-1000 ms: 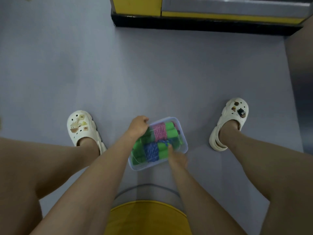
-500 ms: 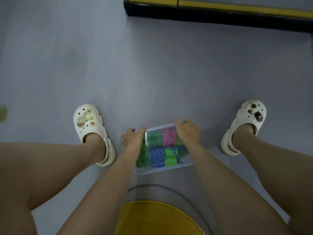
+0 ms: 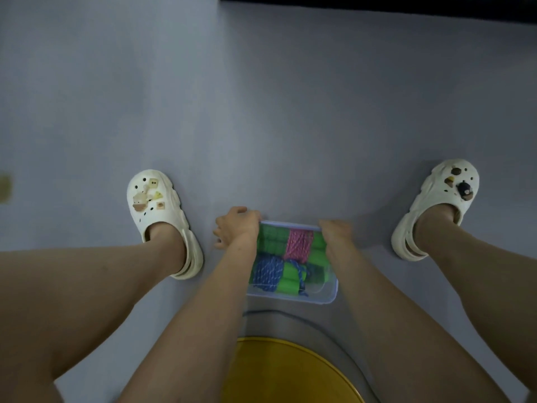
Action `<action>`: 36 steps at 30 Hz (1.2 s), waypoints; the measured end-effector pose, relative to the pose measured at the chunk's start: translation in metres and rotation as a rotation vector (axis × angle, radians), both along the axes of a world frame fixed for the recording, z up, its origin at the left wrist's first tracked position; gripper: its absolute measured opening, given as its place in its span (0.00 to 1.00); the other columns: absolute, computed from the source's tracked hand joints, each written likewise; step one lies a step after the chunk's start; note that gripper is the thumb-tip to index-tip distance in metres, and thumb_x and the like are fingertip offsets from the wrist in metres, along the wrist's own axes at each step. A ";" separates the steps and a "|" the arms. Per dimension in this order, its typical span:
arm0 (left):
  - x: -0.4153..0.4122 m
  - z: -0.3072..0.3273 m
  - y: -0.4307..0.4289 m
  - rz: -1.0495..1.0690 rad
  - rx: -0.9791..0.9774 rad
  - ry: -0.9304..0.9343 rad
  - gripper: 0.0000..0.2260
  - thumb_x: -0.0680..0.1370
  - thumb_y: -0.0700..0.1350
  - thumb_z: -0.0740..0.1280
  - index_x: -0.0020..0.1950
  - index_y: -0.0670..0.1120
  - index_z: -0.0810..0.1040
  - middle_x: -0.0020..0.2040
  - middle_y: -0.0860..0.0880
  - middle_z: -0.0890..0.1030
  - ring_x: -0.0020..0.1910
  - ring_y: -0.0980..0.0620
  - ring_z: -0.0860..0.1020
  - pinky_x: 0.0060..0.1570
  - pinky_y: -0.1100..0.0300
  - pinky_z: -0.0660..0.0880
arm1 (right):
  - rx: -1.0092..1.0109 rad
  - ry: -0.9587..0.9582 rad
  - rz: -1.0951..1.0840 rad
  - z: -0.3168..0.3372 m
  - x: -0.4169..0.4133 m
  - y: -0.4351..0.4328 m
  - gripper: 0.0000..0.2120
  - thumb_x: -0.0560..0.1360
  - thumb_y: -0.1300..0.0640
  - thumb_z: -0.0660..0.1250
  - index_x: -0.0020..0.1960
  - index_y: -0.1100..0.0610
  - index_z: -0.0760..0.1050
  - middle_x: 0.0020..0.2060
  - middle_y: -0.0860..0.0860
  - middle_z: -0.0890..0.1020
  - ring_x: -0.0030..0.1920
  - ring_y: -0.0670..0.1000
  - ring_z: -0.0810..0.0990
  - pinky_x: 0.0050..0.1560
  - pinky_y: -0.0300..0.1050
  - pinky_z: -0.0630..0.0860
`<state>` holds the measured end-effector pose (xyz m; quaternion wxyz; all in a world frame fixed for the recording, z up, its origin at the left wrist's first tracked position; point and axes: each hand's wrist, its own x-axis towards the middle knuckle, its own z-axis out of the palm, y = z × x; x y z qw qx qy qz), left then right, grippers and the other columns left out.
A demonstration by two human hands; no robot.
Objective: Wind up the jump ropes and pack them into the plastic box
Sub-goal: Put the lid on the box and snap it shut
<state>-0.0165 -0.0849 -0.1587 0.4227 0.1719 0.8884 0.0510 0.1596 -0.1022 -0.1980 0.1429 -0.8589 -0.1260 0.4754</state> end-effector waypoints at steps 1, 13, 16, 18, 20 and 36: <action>0.003 0.001 0.000 -0.010 -0.012 0.026 0.17 0.67 0.51 0.67 0.55 0.58 0.79 0.62 0.48 0.72 0.61 0.44 0.68 0.63 0.47 0.64 | 0.014 -0.006 -0.008 -0.003 0.000 -0.001 0.09 0.69 0.62 0.67 0.32 0.59 0.71 0.40 0.58 0.78 0.42 0.53 0.75 0.49 0.52 0.76; -0.014 0.007 -0.007 -0.064 0.136 -0.231 0.25 0.74 0.60 0.63 0.67 0.50 0.70 0.68 0.45 0.69 0.68 0.43 0.63 0.68 0.45 0.62 | 0.304 -0.145 0.959 0.031 -0.027 -0.006 0.16 0.73 0.47 0.69 0.55 0.55 0.80 0.52 0.54 0.76 0.57 0.54 0.72 0.61 0.49 0.65; -0.019 0.010 -0.011 0.013 0.154 -0.380 0.29 0.68 0.63 0.65 0.65 0.53 0.70 0.67 0.46 0.70 0.67 0.44 0.66 0.66 0.45 0.66 | 0.332 -0.062 0.850 0.029 -0.025 -0.013 0.14 0.71 0.52 0.72 0.52 0.59 0.82 0.48 0.55 0.80 0.53 0.56 0.76 0.56 0.48 0.70; -0.018 0.010 -0.011 -0.022 0.164 -0.363 0.26 0.72 0.60 0.65 0.67 0.52 0.70 0.66 0.47 0.68 0.68 0.45 0.63 0.67 0.46 0.64 | 0.337 -0.002 0.760 0.030 -0.023 -0.011 0.11 0.70 0.54 0.74 0.49 0.60 0.83 0.45 0.56 0.81 0.50 0.56 0.78 0.52 0.45 0.72; -0.020 0.004 -0.009 -0.071 0.155 -0.302 0.24 0.75 0.58 0.64 0.69 0.52 0.69 0.68 0.46 0.68 0.69 0.44 0.60 0.68 0.44 0.61 | 0.312 0.013 0.751 0.027 -0.024 -0.008 0.10 0.70 0.55 0.74 0.49 0.59 0.84 0.45 0.56 0.80 0.49 0.55 0.78 0.51 0.45 0.72; -0.006 0.010 0.028 -0.120 0.308 -0.319 0.23 0.74 0.48 0.69 0.67 0.45 0.70 0.64 0.44 0.70 0.58 0.46 0.73 0.59 0.53 0.71 | 0.346 -0.108 0.377 0.014 0.000 -0.014 0.06 0.73 0.57 0.70 0.45 0.59 0.82 0.43 0.56 0.82 0.43 0.53 0.79 0.50 0.48 0.76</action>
